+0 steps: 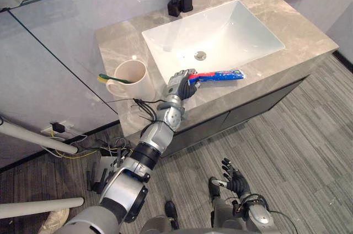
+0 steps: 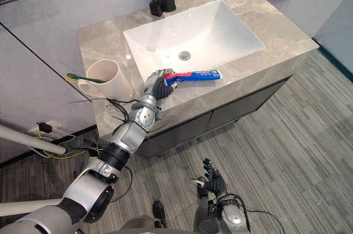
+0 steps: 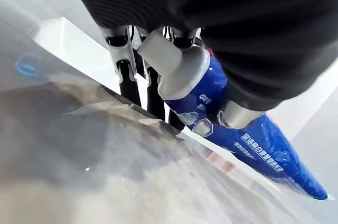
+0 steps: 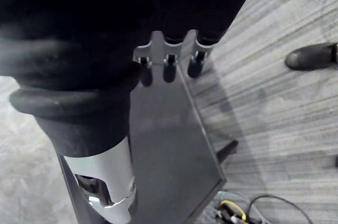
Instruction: Organize washtable
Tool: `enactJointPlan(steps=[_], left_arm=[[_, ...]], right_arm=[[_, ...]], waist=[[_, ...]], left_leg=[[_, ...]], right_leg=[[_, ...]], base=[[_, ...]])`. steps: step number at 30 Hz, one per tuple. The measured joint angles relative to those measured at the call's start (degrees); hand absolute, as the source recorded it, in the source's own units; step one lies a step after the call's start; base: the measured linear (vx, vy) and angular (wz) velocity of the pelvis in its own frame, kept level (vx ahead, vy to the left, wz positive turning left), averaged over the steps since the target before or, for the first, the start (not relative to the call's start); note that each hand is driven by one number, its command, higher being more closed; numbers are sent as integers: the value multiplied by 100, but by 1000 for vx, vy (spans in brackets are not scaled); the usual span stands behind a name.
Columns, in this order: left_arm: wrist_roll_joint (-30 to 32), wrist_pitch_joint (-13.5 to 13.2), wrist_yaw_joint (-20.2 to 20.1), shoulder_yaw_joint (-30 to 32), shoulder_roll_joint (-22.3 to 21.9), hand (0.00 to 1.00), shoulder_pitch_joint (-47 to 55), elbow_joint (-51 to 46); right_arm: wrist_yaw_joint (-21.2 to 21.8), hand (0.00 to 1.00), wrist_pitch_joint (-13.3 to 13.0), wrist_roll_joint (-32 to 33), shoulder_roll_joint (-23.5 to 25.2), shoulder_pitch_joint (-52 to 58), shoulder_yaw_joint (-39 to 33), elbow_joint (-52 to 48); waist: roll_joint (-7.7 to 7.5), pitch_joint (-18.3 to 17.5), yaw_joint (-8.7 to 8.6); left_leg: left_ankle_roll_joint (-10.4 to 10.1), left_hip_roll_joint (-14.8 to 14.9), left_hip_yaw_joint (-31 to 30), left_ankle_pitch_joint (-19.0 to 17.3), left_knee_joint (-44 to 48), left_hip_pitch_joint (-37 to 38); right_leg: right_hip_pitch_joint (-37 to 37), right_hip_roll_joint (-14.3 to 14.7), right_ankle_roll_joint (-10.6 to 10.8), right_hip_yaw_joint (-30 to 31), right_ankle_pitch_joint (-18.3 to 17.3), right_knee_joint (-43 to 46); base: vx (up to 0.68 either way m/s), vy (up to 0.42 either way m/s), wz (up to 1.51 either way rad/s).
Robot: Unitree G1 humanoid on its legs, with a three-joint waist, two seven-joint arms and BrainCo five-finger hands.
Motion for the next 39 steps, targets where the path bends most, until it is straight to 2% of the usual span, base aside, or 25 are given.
enactJointPlan(steps=[7, 13, 16, 17, 18, 20, 22, 24, 27, 29, 33, 39], left_arm=[[-232, -3, 107, -6, 57, 100, 331, -471], [-869, -29, -61, -266, 71, 100, 1248, -1602], [-1158, -157, -188, -585, -70, 100, 1672, -2134], [-1265, -261, -260, -632, -119, 100, 1827, -2400], [-1311, -310, -284, -641, -133, 100, 1908, -2553], [-1487, -504, -298, -782, -141, 100, 2137, -3052], [-1622, -654, -308, -931, -148, 100, 2264, -3270], [-1767, -762, -362, -1115, -174, 100, 2290, -3302], [-1947, -773, -416, -1287, -255, 100, 2323, -3302], [-2065, -775, -415, -1311, -260, 100, 2331, -3302], [-2120, -775, -410, -1393, -261, 100, 2331, -3302], [-2118, -824, -415, -1522, -257, 100, 2443, -3301]], right_arm=[[-262, 0, -11, 81, 241, 117, -326, -462], [-446, 0, -21, 468, 337, 389, -1037, -2045], [-312, 0, -119, 1115, 360, 644, -1100, -3099], [-89, 0, -136, 1561, 362, 832, -1112, -3500], [13, 0, -147, 1743, 367, 935, -1114, -3699], [333, 0, -290, 2523, 441, 1305, -1067, -4386], [443, 0, -369, 3068, 448, 1395, -988, -4652], [480, 0, -447, 3527, 456, 1307, -815, -4695], [445, 0, -516, 3912, 498, 1137, -584, -4692], [264, 0, -521, 4106, 562, 1001, -462, -4662], [40, 0, -571, 4384, 617, 916, -393, -4606], [-153, 0, -760, 4437, 619, 504, -384, -4284]], waist=[[17, -9, -3], [27, -17, 13], [44, -27, 10], [59, -39, 9], [69, -45, 9], [143, -204, 11], [180, -354, 14], [180, -447, 63], [175, -590, 178], [171, -618, 196], [156, -675, 313], [75, -801, 352]], left_leg=[[3, -10, 107, 0, -18, 44], [31, 12, 284, -54, -59, 348], [76, 0, 464, -117, -15, 428], [74, 6, 509, -132, -15, 489], [65, 14, 545, -146, -17, 522], [39, 54, 588, -214, -10, 520], [37, 70, 595, -214, -17, 540], [34, 89, 591, -217, -15, 629], [34, 93, 556, -216, -2, 621], [36, 83, 488, -215, 33, 618], [39, 53, 311, -214, 81, 612], [43, -29, 209, -213, 49, 598]], right_leg=[[-17, -15, 1, 147, 0, 1], [199, 57, 13, 232, -9, 1], [217, 54, 29, 387, -5, 2], [254, 69, 36, 432, -9, 2], [277, 83, 40, 464, -12, 2], [296, 124, 85, 501, -49, 1], [301, 145, 126, 514, -81, 1], [372, 176, 107, 523, -68, 1], [381, 176, 107, 492, -68, 1], [390, 149, 107, 439, -67, 2], [499, 94, 129, 278, -85, 2], [573, -11, 183, 169, -126, 2]], base=[[0, 4, -8], [-4, -12, -13], [-57, -3, -27], [-54, -15, -25], [-66, -24, -25], [-62, -40, -17], [-18, -39, -6], [-16, -32, -5], [-32, -29, 5], [-48, -29, 15], [-48, -17, 21], [-56, 1, 11]])
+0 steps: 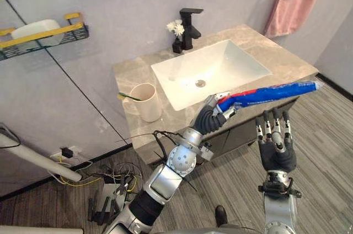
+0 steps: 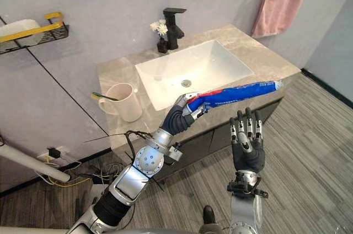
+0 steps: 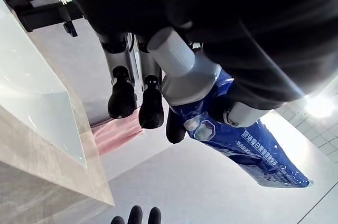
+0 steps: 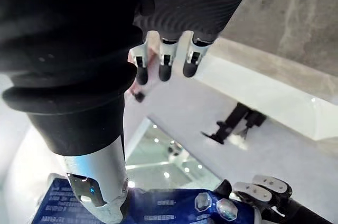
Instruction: Organize washtable
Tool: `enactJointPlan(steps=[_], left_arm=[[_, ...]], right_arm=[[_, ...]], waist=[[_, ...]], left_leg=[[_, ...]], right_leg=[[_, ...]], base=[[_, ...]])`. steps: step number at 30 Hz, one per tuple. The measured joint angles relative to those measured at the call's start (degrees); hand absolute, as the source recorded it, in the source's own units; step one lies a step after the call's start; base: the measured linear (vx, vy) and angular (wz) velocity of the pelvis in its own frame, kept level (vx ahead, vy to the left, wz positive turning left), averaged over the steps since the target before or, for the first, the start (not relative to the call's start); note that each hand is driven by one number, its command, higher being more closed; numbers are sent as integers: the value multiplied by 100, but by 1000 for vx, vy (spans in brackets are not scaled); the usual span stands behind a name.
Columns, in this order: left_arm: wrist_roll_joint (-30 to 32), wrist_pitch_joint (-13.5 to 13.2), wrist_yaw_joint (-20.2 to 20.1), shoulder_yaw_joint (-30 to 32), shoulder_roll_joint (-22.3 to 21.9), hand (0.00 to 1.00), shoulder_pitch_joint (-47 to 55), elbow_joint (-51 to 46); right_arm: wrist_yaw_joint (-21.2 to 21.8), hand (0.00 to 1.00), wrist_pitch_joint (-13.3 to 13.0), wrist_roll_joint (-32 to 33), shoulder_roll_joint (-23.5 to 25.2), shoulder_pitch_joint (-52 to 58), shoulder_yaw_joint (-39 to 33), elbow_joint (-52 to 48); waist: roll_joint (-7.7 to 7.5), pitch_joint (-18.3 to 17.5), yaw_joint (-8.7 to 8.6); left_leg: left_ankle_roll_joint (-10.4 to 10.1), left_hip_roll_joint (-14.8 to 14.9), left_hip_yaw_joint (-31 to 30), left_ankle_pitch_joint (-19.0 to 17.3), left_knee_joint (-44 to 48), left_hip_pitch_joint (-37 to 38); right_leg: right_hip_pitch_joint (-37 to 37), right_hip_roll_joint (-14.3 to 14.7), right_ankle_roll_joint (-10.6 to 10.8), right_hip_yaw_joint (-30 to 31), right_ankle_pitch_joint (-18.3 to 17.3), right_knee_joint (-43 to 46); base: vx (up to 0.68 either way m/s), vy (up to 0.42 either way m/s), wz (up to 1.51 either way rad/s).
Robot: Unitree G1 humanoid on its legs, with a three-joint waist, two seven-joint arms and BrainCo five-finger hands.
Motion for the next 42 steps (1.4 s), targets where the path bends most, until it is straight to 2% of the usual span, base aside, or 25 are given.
enactJointPlan(steps=[4, 8, 13, 17, 22, 31, 32, 39, 42], left_arm=[[1, -36, -9, -19, 5, 100, 127, 28], [-1, -66, -69, -30, 5, 100, 270, 110], [3, -87, -139, -19, 24, 100, 438, 509], [54, -93, -230, 58, 41, 100, 510, 720], [209, -129, -256, 192, 51, 100, 506, 722], [209, -157, -262, 267, 110, 100, 506, 736], [208, -169, -263, 269, 111, 100, 506, 736], [204, -250, -377, 259, 139, 100, 515, 735], [197, -287, -373, 265, 151, 100, 527, 734]], right_arm=[[-99, 0, -38, -29, 4, -149, 14, 97], [-290, 0, -38, -530, -12, -355, 43, 88], [-278, 0, -13, -802, -84, -424, 287, -59], [-24, 0, 49, -731, -326, -309, 489, -271], [415, 0, 286, -502, -788, -10, 494, -560], [461, 0, 412, -303, -964, -55, 493, -619], [460, 100, 413, -288, -963, -73, 493, -619], [410, 100, 386, -350, -935, -326, 418, -649], [338, 100, 367, -588, -877, -380, 384, -664]], waist=[[-83, -104, 38], [-145, -145, 111], [-178, -157, 123], [-227, -159, 127], [-299, -191, 104], [-329, -206, 112], [-328, -207, 112], [-324, -209, 111], [-315, -215, 114]], left_leg=[[2, -3, -21, 1, -12, 3], [3, -6, -54, 2, 5, 13], [3, -8, -84, 1, 11, 3], [2, -5, -87, -1, -11, -3], [10, -6, -71, -7, -3, 6], [67, -6, 27, -52, 62, 13], [71, -5, 37, -57, 73, 12], [77, 3, 42, -93, 147, -29], [78, 5, 25, -93, 151, -41]], right_leg=[[1, 0, -1, -16, -2, 0], [4, -2, -2, -37, -3, 0], [9, -6, -4, -60, -8, 0], [7, -4, 2, -63, -28, 0], [-6, 3, 4, -45, -37, 0], [-18, 4, 5, 20, -35, 0], [-26, 4, 5, 28, -35, 0], [-39, 6, 2, 37, -32, 0], [-39, 4, 2, 21, -32, 0]], base=[[-3, -6, 1], [-7, -13, 2], [-31, -28, 3], [-29, -22, 0], [-6, -6, 0], [-4, -4, -4], [-17, -17, -5], [-22, -20, -1], [-35, -34, 3]])
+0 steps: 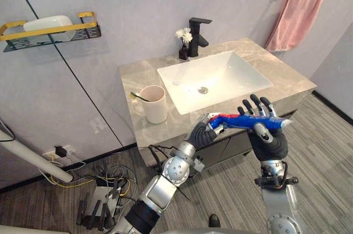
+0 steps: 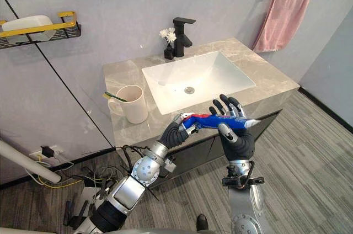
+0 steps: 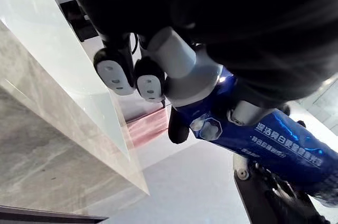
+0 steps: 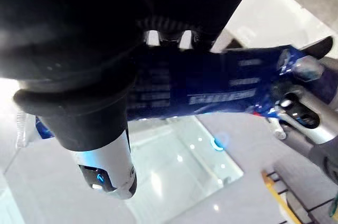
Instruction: Organize washtable
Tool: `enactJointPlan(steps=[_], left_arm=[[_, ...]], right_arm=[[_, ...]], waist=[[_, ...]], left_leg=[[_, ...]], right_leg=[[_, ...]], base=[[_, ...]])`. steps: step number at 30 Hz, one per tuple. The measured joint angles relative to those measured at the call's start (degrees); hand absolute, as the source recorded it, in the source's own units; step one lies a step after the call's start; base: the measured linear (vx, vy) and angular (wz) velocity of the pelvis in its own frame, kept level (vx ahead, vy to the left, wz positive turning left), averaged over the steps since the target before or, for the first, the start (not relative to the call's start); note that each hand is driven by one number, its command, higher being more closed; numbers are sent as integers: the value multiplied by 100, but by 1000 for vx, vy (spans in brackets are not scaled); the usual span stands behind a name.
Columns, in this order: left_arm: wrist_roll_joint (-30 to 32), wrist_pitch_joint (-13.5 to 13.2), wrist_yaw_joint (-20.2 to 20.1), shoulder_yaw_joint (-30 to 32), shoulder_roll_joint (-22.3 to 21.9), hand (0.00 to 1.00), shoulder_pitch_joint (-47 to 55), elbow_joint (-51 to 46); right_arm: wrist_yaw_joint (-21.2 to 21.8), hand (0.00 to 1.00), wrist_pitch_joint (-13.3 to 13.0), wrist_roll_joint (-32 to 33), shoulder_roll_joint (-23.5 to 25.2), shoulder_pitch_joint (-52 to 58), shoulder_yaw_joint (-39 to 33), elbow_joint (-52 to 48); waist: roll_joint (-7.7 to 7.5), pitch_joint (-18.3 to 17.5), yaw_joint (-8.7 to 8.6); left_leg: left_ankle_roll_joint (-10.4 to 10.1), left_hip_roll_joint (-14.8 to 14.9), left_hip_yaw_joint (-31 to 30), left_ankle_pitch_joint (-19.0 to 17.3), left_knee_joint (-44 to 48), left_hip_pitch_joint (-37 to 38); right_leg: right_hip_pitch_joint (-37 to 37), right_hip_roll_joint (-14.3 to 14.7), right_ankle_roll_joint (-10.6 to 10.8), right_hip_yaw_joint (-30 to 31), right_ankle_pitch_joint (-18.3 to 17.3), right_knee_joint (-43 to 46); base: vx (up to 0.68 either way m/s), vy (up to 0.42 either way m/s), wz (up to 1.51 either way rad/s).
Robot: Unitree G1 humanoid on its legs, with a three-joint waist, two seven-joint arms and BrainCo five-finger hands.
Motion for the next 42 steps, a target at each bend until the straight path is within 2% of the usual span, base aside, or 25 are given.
enactJointPlan(steps=[8, 13, 14, 22, 25, 28, 31, 34, 37, 42], left_arm=[[3, -50, -13, -63, -9, 100, 175, -6], [8, -67, -13, -62, -10, 100, 196, -5], [7, -67, -13, -62, -10, 0, 205, -5], [-1, -20, 10, 149, -26, 0, 261, -3], [-5, -17, 41, 500, -91, 0, 301, -5], [-63, -15, 146, 939, -102, 0, 441, -23], [-156, -13, 178, 1238, -81, 0, 650, -221], [-240, -29, 256, 1296, -88, 0, 873, -590], [-326, -42, 261, 1324, -78, 0, 1162, -931], [-540, -167, 275, 1361, -71, 0, 1825, -1207]], right_arm=[[-189, 100, -51, -501, 275, -99, -58, 0], [-280, 100, -51, -665, 450, -100, -59, 0], [-292, 100, -51, -687, 485, -100, -59, 1], [-542, 100, -83, -1066, 478, -286, -306, 29], [-699, 100, -99, -1268, 454, -685, -831, 70], [-949, 100, -184, -1409, 191, -1185, -1449, 102], [-1159, 100, -323, -1497, -348, -2128, -1787, 604], [-1322, 100, -377, -1491, -835, -2962, -1934, 1192], [-1330, 100, -374, -1417, -1388, -3908, -1909, 1921], [-1542, 100, -380, -1007, -2683, -5633, -1481, 3336]], waist=[[94, -61, 0], [96, -62, -1], [96, -62, -3], [88, -63, 0], [77, -66, 11], [75, -66, 20], [57, -76, 31], [2, -102, 176], [-37, -100, 220], [-93, -106, 491]], left_leg=[[1, -1, -89, 0, 19, -55], [1, -1, -110, 1, 21, -62], [1, -3, -112, 1, 19, -61], [3, -13, -128, 4, 3, -34], [4, -24, -156, 4, -20, -35], [6, -48, -248, 6, -35, 17], [8, -73, -278, 8, -52, 49], [11, -74, -326, 13, -64, 39], [8, -85, -468, 51, -113, 2], [-1, -72, -712, 125, -168, -62]], right_leg=[[-2, -9, -2, -62, -2, 0], [5, -12, -3, -76, -3, 0], [8, -14, -3, -80, -4, 0], [45, -23, -5, -110, -11, 0], [86, -35, -2, -143, -14, 0], [184, -62, 10, -223, -47, 1], [223, -90, 13, -245, -52, 1], [232, -93, 12, -305, -61, 1], [255, -113, 12, -447, -78, 2], [289, -111, 11, -695, -78, 3]], base=[[-30, -31, 5], [-39, -30, 1], [-36, -27, 1], [-12, -10, 1], [-45, -25, 6], [-37, -24, 15], [-39, -14, 5], [-20, -29, 11], [-5, -40, 24], [1, -39, 25]])
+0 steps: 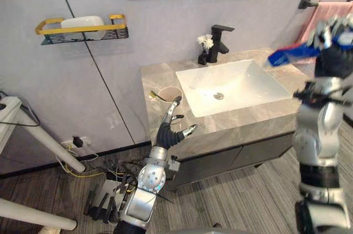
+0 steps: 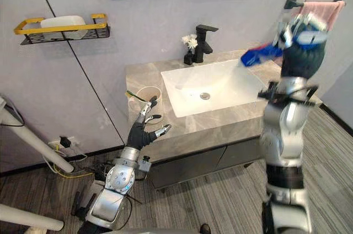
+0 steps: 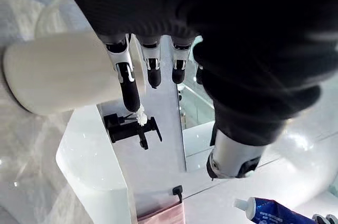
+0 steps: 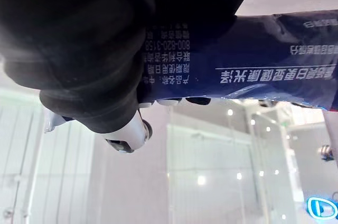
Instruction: Organize washtable
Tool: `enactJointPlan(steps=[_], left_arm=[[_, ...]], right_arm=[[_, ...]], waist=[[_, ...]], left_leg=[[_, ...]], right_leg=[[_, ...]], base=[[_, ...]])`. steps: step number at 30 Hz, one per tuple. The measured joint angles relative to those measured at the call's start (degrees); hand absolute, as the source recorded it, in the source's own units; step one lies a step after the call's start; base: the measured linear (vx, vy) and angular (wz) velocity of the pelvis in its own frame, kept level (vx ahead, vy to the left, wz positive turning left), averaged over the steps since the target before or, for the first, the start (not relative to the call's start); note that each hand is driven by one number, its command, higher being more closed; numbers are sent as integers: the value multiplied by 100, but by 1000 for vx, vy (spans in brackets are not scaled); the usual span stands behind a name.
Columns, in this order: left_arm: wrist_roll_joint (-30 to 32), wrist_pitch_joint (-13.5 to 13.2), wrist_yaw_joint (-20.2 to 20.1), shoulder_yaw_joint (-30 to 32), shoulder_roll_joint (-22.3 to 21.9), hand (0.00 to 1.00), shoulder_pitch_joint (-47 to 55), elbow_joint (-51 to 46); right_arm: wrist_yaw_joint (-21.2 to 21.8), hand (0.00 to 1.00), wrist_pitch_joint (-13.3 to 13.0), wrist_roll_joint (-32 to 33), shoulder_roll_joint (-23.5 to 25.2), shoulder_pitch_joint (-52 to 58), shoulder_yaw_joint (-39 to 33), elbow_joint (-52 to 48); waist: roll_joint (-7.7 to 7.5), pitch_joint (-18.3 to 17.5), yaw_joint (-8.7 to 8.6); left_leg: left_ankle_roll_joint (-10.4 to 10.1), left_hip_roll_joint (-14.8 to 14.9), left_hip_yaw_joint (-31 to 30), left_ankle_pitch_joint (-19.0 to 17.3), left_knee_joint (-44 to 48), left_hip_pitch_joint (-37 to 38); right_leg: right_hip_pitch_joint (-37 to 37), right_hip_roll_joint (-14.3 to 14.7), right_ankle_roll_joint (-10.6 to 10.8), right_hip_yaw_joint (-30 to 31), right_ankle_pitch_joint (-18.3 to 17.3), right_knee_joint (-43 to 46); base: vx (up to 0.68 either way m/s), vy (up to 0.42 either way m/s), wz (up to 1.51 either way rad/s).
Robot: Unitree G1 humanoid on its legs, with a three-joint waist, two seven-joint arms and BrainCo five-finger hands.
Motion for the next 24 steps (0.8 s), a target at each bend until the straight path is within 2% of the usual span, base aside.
enactJointPlan(steps=[3, 4, 6, 9, 15, 20, 21, 24], left_arm=[[-27, -21, 9, 34, 21, 0, 285, 0], [-26, -36, 10, 66, 48, 0, 364, 0], [-23, -44, 15, 177, 87, 0, 499, 18], [14, -86, 24, 265, 224, 0, 634, 186], [118, -91, -17, 451, 327, 0, 790, 1118], [163, -49, -80, 456, 370, 0, 794, 1919], [197, -12, -143, 458, 381, 0, 776, 2167], [359, 96, -166, 460, 385, 0, 759, 2540]], right_arm=[[4, 100, 2, 211, -169, -334, 331, 214], [16, 100, 6, 283, -231, -406, 511, 286], [26, 100, 49, 420, -237, -492, 803, 402], [151, 100, 105, 620, -259, -492, 917, 399], [387, 100, 104, 1101, -686, -325, 910, 70], [697, 100, 104, 1354, -693, 314, 912, -616], [760, 100, 109, 1438, -690, 449, 913, -727], [836, 100, 111, 1540, -653, 485, 948, -821]], waist=[[-63, 8, 90], [-120, 36, 158], [-200, 41, 183], [-269, 88, 299], [-346, 150, 304], [-426, 246, 279], [-468, 301, 271], [-469, 344, 289]], left_leg=[[1, 3, -192, 59, -58, 2], [1, 2, -200, 69, -63, -9], [7, -2, -290, 90, -59, -79], [19, -6, -390, 165, -125, -114], [40, -52, -666, 314, -208, -191], [43, -100, -788, 313, -222, -282], [42, -143, -788, 314, -262, -263], [40, -140, -783, 315, -254, -258]], right_leg=[[73, -4, 0, -163, 0, 1], [65, -6, 0, -166, 0, 1], [58, -22, 0, -275, 0, 1], [20, -35, 0, -350, 0, 57], [-57, -96, 0, -625, 0, 155], [-51, -133, -7, -710, -24, 169], [-52, -193, 21, -758, -142, 230], [-53, -191, 7, -763, -173, 255]], base=[[-4, -26, 32], [-26, -26, 14], [-35, -28, 24], [-24, -19, 22], [-1, -6, 26], [-58, -10, 10], [-49, -10, 12], [-32, -9, 3]])
